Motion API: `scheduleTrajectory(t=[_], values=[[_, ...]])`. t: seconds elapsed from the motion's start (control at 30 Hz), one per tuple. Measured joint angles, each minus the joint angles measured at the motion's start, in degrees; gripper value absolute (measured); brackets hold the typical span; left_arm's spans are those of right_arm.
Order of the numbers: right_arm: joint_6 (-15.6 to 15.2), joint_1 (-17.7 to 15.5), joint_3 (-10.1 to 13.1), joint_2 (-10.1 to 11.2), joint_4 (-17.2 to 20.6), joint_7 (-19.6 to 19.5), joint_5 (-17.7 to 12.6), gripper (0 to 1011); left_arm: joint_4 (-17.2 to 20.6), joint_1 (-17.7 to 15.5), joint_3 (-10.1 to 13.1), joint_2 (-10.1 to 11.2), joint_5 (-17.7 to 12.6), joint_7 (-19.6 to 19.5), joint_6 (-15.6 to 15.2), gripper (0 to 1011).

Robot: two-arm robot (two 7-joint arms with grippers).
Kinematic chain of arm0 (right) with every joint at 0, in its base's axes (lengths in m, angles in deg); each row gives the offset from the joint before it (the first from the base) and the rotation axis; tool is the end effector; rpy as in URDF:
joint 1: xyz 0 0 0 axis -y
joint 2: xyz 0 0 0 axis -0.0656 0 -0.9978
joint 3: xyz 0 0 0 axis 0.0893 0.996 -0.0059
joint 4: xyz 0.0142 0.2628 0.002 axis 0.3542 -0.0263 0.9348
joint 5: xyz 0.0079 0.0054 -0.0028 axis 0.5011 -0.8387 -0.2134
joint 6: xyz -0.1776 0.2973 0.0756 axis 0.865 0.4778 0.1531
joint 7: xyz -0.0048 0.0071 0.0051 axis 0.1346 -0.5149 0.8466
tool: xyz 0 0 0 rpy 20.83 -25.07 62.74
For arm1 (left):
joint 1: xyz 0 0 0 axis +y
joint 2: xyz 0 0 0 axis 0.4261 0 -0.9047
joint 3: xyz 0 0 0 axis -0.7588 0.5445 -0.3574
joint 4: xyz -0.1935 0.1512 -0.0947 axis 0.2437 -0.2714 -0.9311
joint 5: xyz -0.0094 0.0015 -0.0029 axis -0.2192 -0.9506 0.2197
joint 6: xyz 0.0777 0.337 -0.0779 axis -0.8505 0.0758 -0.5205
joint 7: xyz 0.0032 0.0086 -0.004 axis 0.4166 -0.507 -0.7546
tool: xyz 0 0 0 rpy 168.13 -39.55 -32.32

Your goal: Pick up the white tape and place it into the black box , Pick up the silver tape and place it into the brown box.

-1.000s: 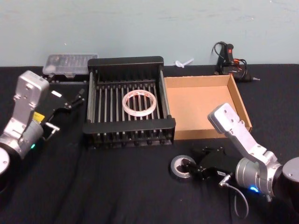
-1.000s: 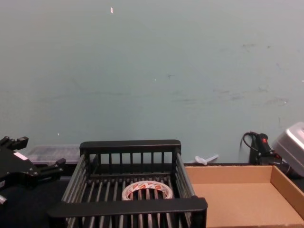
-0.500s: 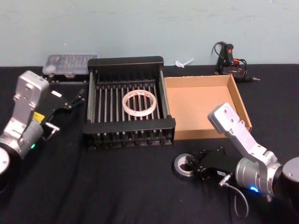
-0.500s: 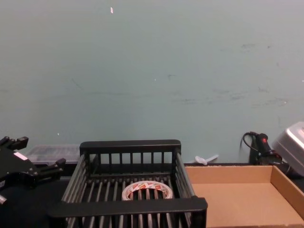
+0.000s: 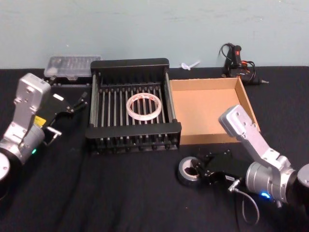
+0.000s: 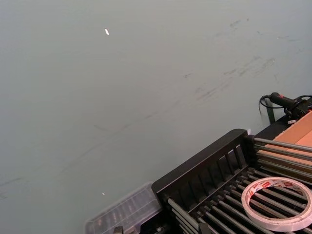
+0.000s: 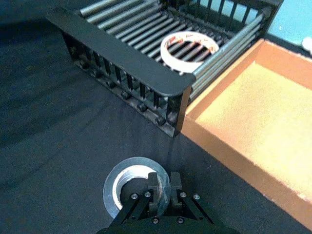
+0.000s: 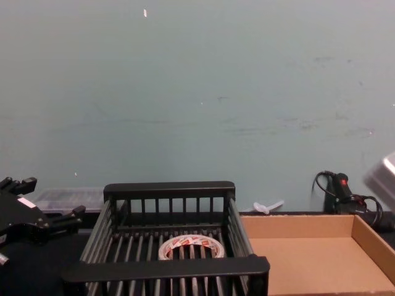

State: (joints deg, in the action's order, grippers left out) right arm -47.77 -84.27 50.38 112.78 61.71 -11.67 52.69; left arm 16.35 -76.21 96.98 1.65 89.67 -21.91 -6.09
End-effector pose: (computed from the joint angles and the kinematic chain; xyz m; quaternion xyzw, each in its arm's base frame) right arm 0.3505 0.0247 -0.2469 -0.2657 0.0867 -0.3691 0.8864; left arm 0.3970 0.0552 -0.2892 0.1415 -0.1324 0.5799 0.7913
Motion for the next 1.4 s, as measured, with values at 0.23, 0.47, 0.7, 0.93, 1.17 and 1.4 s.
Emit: scheduleTrajectory(t=[0.23, 0.47, 0.7, 0.93, 1.17, 1.4], values=[[2.27, -0.23, 1.10, 0.72, 1.05, 0.06, -1.28, 158, 0.00, 0.00, 0.00, 0.00, 0.00, 0.00, 0.00, 1001], [4.42, -0.33, 3.29, 1.23, 2.18, -1.47, -2.73, 158, 0.00, 0.00, 0.00, 0.00, 0.00, 0.00, 0.00, 1001], [5.32, 0.42, 5.47, 0.58, 2.00, -4.25, -3.20, 158, 0.00, 0.00, 0.00, 0.00, 0.00, 0.00, 0.00, 1001], [4.90, 3.46, 6.76, -1.63, -0.40, -7.27, -2.43, 158, 0.00, 0.00, 0.00, 0.00, 0.00, 0.00, 0.00, 1001], [4.36, 8.58, 6.28, -4.38, -5.43, -8.11, -0.86, 158, 0.00, 0.00, 0.00, 0.00, 0.00, 0.00, 0.00, 1001], [3.78, 14.70, 5.08, -8.02, -13.14, -8.33, 0.62, 158, 0.00, 0.00, 0.00, 0.00, 0.00, 0.00, 0.00, 1001]])
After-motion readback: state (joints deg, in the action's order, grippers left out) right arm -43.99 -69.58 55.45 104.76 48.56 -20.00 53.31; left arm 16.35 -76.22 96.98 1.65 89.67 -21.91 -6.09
